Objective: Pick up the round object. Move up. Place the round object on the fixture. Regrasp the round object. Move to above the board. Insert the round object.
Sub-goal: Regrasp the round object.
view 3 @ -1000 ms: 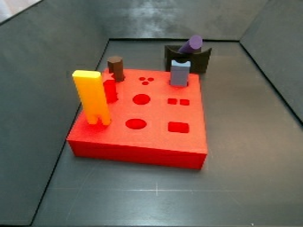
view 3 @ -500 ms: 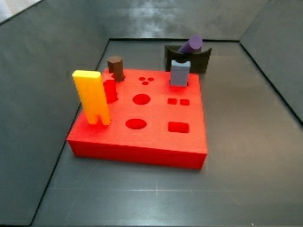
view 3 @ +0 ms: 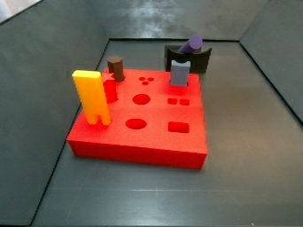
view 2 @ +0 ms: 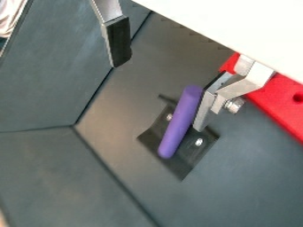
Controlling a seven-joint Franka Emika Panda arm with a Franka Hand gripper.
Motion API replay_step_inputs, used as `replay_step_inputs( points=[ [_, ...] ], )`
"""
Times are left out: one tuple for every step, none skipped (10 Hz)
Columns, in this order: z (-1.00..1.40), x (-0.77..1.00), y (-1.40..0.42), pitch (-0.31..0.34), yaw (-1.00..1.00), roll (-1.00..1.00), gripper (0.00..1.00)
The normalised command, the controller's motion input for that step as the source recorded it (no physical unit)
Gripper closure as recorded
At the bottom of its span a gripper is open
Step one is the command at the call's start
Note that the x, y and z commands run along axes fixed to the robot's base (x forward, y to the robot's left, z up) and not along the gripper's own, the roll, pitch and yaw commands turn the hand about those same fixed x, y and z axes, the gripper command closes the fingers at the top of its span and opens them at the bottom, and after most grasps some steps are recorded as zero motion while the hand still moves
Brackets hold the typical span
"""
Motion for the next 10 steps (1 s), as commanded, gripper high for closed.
replay_step_inputs(
  points=[
    [0.00, 0.10, -0.05, 0.233, 0.16, 0.93, 0.00],
    [-0.01, 0.10, -0.05, 0.202, 0.20, 0.68, 0.00],
    [-0.01, 0.10, -0.05, 0.174, 0.22, 0.48, 0.00],
    [0.00, 0.10, -0.04, 0.139, 0.23, 0.32, 0.00],
    [0.00, 0.09, -0.04, 0.098, 0.24, 0.23, 0.00],
    [0.00, 0.08, -0.04, 0.042, 0.24, 0.18, 0.00],
    [-0.01, 0.08, -0.05, 0.016, 0.22, 0.16, 0.00],
    [-1.00, 0.03, 0.04, -0.126, 0.19, 0.07, 0.00],
    [-1.00, 0.04, 0.04, -0.140, 0.15, 0.06, 0.00],
    [-1.00, 0.04, 0.05, -0.160, 0.11, 0.06, 0.00]
  ],
)
